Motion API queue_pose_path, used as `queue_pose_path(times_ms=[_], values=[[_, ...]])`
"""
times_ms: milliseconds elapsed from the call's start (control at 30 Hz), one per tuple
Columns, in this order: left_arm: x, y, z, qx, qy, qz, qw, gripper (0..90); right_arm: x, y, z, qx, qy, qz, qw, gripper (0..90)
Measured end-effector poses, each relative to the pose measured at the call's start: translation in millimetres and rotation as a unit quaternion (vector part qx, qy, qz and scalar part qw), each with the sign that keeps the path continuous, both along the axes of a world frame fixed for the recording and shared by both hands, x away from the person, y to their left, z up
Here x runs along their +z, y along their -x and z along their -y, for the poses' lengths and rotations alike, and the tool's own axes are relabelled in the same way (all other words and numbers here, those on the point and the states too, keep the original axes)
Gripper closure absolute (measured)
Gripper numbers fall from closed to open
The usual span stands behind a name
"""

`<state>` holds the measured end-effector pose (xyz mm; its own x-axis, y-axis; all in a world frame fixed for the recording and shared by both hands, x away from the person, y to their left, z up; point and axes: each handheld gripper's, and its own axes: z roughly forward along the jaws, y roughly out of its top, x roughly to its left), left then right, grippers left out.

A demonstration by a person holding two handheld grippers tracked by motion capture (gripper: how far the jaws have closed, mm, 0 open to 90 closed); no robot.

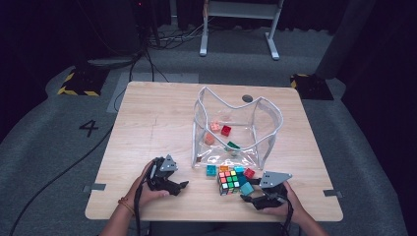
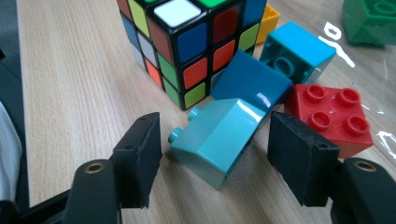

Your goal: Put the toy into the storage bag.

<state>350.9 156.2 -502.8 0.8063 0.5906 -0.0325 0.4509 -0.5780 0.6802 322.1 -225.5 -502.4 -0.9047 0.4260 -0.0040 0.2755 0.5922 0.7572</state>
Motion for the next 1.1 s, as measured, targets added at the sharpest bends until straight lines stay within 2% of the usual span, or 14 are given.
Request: queue_pose_path(times_ms=[167,200,267,533,667,900,1100], values=[[0.0,0.0,0.0,0.0,0.0,0.0,1.0,13.8,-0.2,0.7,-0.9,-0.002,0.004,0.002,1.0,38.2],[0.1,0.0,-0.1,0.0,-0.001,0.001,1.0,13.8,0.2,0.7,0.1,-0.002,0.004,0.004,1.0,43.8],[0.0,0.0,0.0,0.0,0.0,0.0,1.0,13.8,0.4,1.0,1.0,-0.006,0.002,0.006,1.0,47.2],[0.0,0.0,0.1,0.0,0.001,0.0,1.0,13.8,0.8,1.1,5.1,-0.013,0.002,0.009,0.9999,47.6],[0.0,0.0,0.1,0.001,0.0,0.0,1.0,13.8,1.2,2.2,9.1,-0.018,0.0,0.003,0.9998,47.7],[-0.1,0.0,0.1,0.0,0.001,-0.001,1.0,13.8,2.1,3.1,14.8,-0.012,0.003,0.007,0.9999,47.8],[0.0,0.0,0.1,0.0,0.001,0.0,1.0,13.8,7.0,2.9,27.0,-0.023,-0.008,0.009,0.9997,47.8]])
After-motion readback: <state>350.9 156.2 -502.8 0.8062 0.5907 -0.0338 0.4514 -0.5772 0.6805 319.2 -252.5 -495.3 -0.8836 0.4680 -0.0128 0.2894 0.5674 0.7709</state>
